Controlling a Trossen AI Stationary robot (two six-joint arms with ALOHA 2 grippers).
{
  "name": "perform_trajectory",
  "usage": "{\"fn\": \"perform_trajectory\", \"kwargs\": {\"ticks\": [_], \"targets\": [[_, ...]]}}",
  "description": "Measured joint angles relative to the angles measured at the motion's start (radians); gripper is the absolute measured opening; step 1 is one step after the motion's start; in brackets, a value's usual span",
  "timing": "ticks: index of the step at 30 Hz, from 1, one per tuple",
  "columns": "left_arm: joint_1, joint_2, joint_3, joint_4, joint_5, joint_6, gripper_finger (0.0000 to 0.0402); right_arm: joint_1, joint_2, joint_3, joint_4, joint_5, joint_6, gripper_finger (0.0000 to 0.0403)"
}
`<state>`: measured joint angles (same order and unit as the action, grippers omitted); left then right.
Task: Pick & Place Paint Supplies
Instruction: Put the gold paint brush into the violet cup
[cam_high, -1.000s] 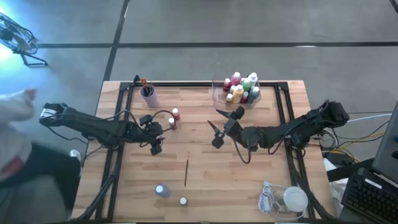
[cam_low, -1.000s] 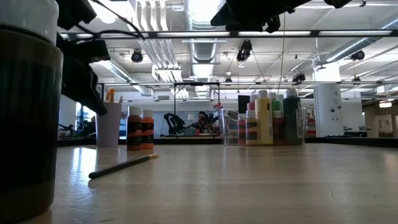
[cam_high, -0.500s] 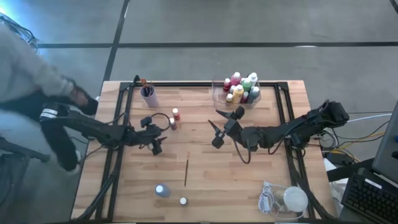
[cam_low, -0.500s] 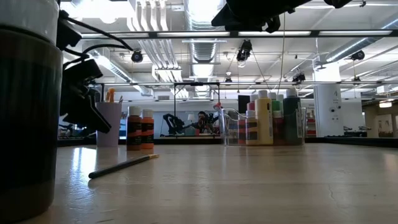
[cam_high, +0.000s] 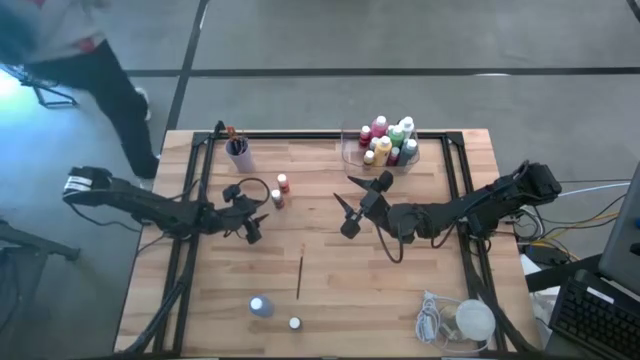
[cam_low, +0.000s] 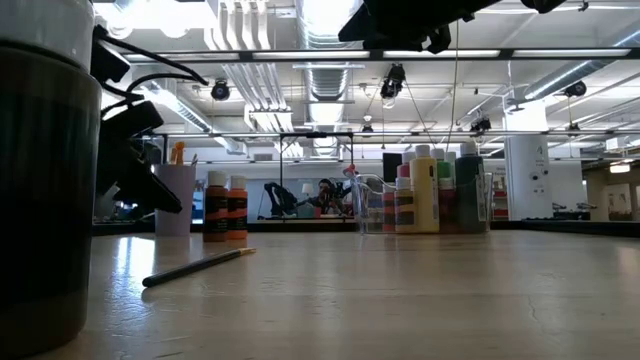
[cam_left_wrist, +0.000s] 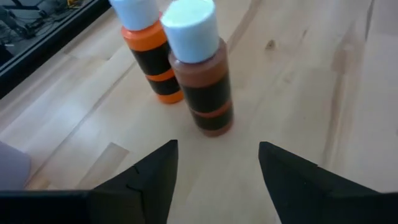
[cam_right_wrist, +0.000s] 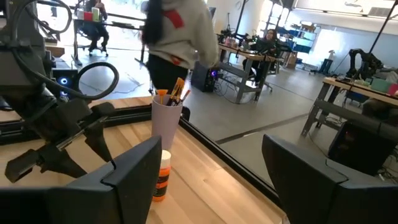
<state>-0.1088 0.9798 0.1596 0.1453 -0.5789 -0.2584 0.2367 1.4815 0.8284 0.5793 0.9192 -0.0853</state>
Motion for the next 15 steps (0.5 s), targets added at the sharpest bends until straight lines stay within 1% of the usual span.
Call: {"fn": "perform_trajectory", "kwargs": {"ticks": [4,9,13,15], "targets": [[0.017,0.0,0.0,0.018,0.0,0.004,0.0246,0.0,0.0,0.0,0.0,0.0,0.0,0.0279],[0.032,0.0,0.0,0.028,0.006,0.024,0.0244,0.0,0.0,0.0,0.0,0.0,-0.003,0.0265],[0.056,0.0,-0.001,0.028,0.046,0.045,0.0241,0.0,0.0,0.0,0.0,0.0,-0.003,0.0252],[0.067,0.0,-0.001,0.028,0.047,0.048,0.0241,0.0,0.0,0.0,0.0,0.0,-0.003,0.0248]]}}
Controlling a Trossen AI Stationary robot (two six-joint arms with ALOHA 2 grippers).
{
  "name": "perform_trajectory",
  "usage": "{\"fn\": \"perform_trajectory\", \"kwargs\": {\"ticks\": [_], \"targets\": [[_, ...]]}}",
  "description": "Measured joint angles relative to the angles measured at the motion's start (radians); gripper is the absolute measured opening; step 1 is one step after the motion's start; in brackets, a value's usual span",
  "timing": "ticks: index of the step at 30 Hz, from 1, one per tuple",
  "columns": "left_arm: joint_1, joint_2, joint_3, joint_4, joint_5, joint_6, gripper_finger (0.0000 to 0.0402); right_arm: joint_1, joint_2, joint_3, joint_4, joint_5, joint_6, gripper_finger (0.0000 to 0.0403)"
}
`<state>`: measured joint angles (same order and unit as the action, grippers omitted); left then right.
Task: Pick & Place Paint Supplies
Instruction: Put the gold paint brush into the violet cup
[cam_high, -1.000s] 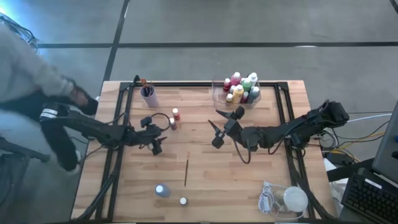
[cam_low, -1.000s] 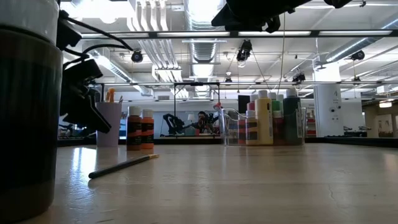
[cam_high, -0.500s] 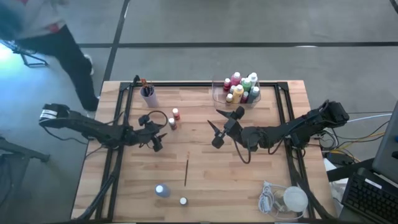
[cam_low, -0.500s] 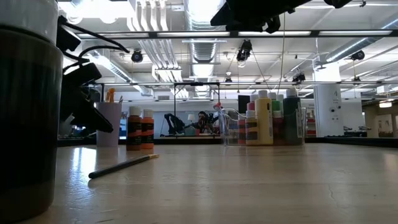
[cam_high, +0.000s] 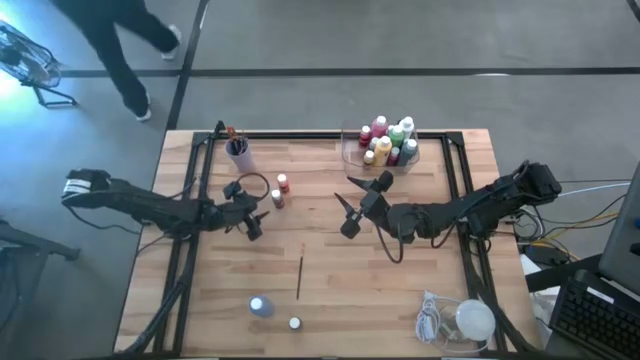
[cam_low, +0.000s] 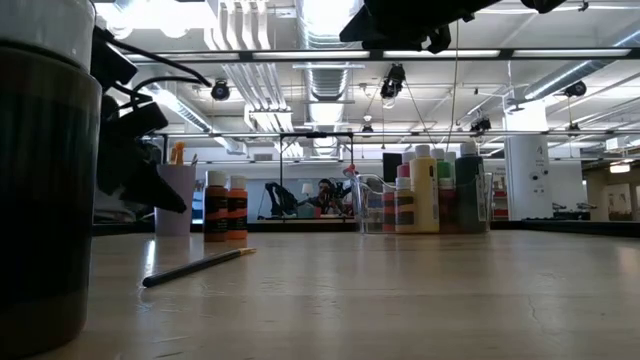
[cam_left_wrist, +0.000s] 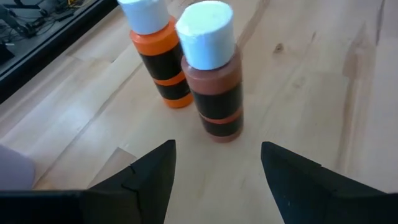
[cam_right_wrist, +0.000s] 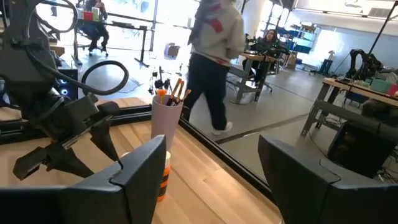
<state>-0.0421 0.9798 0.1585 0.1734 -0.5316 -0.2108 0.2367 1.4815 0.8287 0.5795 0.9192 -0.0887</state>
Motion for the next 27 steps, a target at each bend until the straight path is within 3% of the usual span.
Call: {"fn": "perform_trajectory", "kwargs": {"ticks": [12,27], "targets": [[0.115,0.082,0.0,0.068,0.136,0.059,0.0241,0.0,0.0,0.0,0.0,0.0,0.0,0.0268],[0.121,0.279,0.033,0.142,0.246,0.012,0.0241,0.0,0.0,0.0,-0.007,0.0,0.003,0.0293]]}}
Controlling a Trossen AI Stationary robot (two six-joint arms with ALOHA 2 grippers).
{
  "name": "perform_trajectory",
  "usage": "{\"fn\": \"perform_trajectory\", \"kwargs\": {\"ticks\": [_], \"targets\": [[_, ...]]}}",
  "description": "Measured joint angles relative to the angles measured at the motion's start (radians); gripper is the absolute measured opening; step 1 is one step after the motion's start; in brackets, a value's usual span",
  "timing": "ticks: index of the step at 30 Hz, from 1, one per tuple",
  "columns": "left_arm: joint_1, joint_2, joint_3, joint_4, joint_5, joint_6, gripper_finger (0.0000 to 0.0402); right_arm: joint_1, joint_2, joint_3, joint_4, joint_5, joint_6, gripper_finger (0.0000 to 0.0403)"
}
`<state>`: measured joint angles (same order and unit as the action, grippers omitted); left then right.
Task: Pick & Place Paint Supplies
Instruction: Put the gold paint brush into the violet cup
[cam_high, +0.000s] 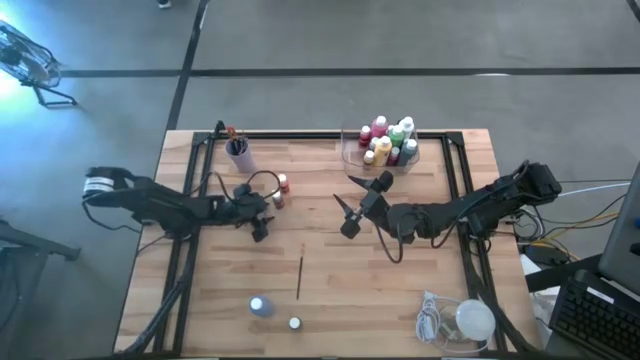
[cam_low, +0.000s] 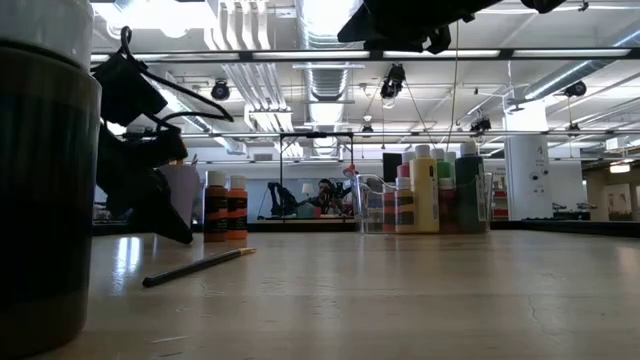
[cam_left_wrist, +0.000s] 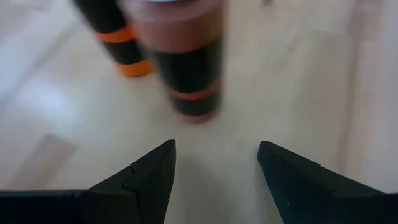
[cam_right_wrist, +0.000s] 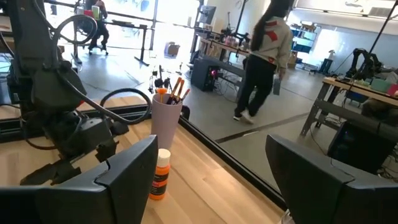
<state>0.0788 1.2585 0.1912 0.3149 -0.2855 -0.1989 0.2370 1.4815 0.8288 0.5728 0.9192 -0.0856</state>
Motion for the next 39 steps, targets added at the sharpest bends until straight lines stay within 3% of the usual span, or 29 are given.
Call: {"fn": "perform_trajectory", "kwargs": {"ticks": [5,18,24,28,34,39], "targets": [[-0.004,0.035,0.03,-0.002,0.101,-0.037,0.0241,0.0,0.0,0.0,-0.001,0.0,-0.003,0.0279],[-0.155,0.136,0.099,-0.008,0.123,-0.166,0.0241,0.0,0.0,0.0,-0.001,0.0,-0.003,0.0254],[-0.247,0.172,0.17,-0.014,0.134,-0.192,0.0241,0.0,0.0,0.0,-0.018,0.0,0.001,0.0262],[-0.283,0.189,0.236,-0.072,0.18,-0.027,0.0241,0.0,0.0,0.0,-0.018,0.0,0.001,0.0274],[-0.269,0.199,0.408,-0.308,0.16,0.226,0.0241,0.0,0.0,0.0,-0.019,0.0,0.008,0.0287],[-0.259,0.217,0.546,-0.41,0.171,0.404,0.024,0.0,0.0,0.0,-0.019,0.0,0.008,0.0282]]}}
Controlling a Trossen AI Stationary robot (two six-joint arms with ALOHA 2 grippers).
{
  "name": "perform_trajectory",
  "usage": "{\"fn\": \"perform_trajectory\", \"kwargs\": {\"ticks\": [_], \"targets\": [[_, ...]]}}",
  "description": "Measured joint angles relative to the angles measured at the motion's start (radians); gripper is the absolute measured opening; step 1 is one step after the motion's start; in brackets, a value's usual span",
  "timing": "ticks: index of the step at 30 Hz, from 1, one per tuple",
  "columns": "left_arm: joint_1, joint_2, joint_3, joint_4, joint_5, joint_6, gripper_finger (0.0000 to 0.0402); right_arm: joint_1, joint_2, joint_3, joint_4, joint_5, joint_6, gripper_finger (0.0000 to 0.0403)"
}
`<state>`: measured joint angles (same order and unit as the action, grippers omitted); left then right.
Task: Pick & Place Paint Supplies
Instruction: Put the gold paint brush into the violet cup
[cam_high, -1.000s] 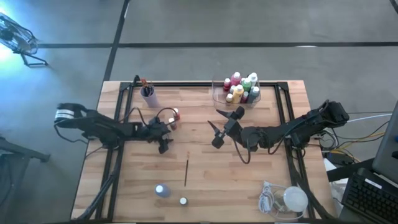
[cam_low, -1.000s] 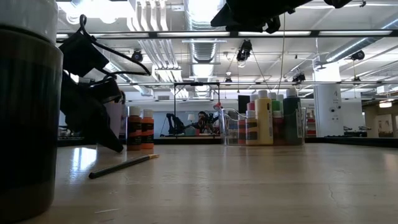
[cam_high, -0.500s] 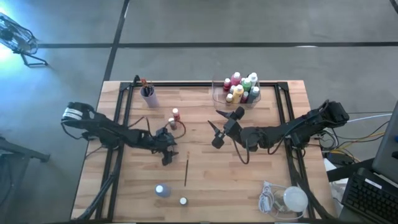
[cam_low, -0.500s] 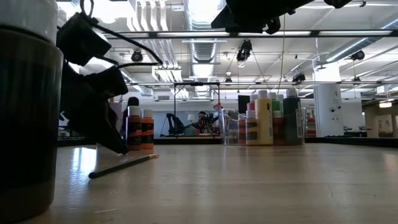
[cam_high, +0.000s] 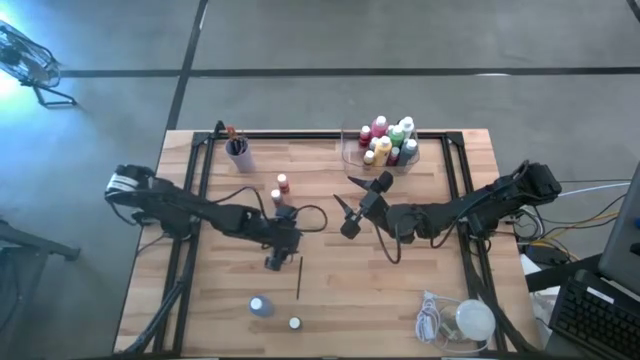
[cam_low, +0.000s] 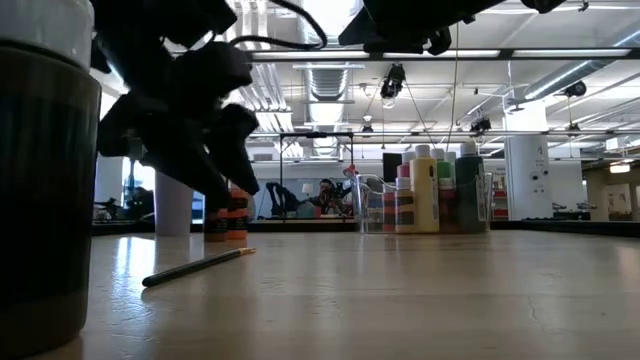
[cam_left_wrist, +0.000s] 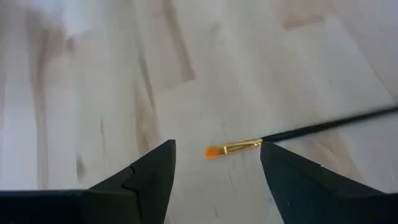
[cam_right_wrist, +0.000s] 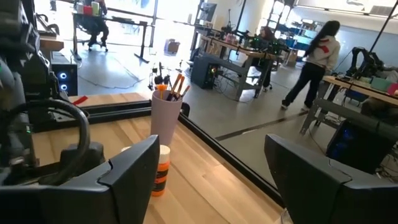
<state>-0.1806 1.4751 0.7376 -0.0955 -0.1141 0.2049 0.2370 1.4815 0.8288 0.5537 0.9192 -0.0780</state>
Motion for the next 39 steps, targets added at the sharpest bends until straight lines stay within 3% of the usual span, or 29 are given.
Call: {"fn": "perform_trajectory", "kwargs": {"ticks": [5,15,31,39], "targets": [[0.0,0.026,0.075,-0.105,0.046,0.249,0.0234,0.0,0.0,0.0,-0.009,0.0,-0.001,0.0265],[0.029,0.133,0.102,-0.167,0.036,0.451,0.0208,-0.002,-0.001,0.0,-0.013,0.0,0.0,0.0251],[0.039,0.286,0.253,-0.274,0.041,0.52,0.0206,-0.011,-0.002,0.0,-0.024,0.001,0.001,0.029],[0.071,0.346,0.271,-0.282,0.111,0.535,0.0206,-0.011,-0.002,0.0,-0.024,0.001,0.001,0.0275]]}}
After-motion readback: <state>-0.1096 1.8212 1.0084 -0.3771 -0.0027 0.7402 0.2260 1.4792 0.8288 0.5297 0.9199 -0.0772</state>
